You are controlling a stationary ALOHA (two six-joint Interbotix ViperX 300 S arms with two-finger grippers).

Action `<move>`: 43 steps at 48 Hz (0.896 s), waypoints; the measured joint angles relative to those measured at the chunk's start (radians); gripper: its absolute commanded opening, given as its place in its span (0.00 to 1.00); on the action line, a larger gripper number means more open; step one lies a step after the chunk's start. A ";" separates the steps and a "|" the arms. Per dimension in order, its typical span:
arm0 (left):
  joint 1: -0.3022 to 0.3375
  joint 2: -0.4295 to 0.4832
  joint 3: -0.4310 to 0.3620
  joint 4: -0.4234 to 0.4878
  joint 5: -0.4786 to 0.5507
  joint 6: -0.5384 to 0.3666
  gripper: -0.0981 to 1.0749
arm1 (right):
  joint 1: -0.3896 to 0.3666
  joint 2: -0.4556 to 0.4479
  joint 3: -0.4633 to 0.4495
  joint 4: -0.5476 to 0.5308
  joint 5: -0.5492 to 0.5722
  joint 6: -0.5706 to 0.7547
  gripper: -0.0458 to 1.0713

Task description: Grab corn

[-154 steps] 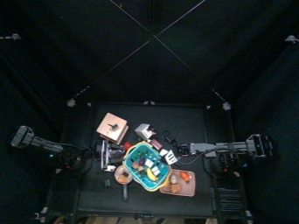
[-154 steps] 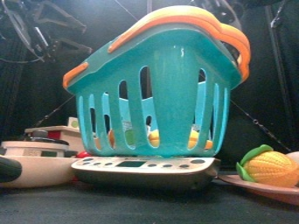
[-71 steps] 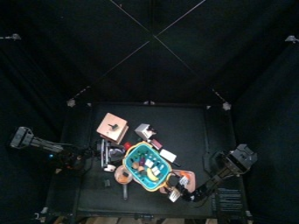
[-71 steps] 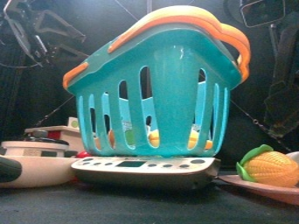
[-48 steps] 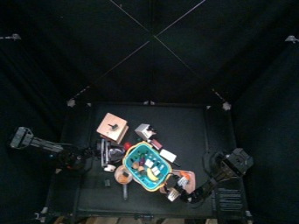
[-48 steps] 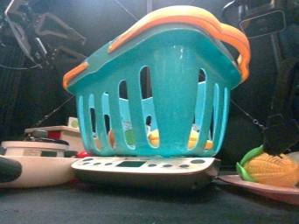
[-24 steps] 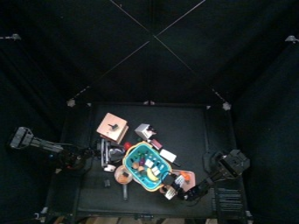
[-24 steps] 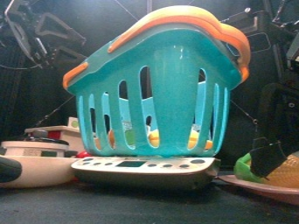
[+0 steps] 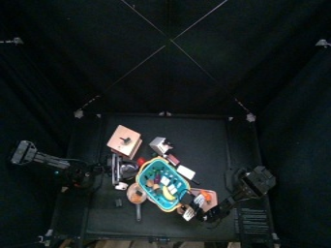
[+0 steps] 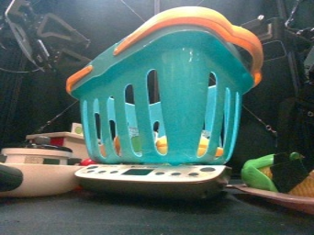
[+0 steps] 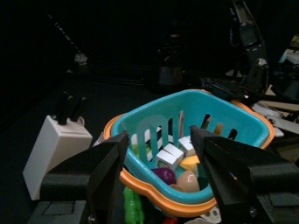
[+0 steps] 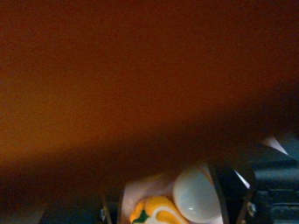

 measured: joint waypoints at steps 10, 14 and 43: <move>0.002 0.000 0.002 0.000 0.000 0.000 0.87 | 0.003 -0.014 0.002 -0.002 0.018 -0.014 0.74; 0.002 0.000 0.002 0.000 0.000 0.000 0.87 | 0.005 -0.046 0.002 -0.008 0.046 -0.015 0.74; 0.002 0.000 0.002 -0.002 0.000 0.000 0.87 | 0.083 -0.155 0.032 0.023 0.117 -0.017 0.74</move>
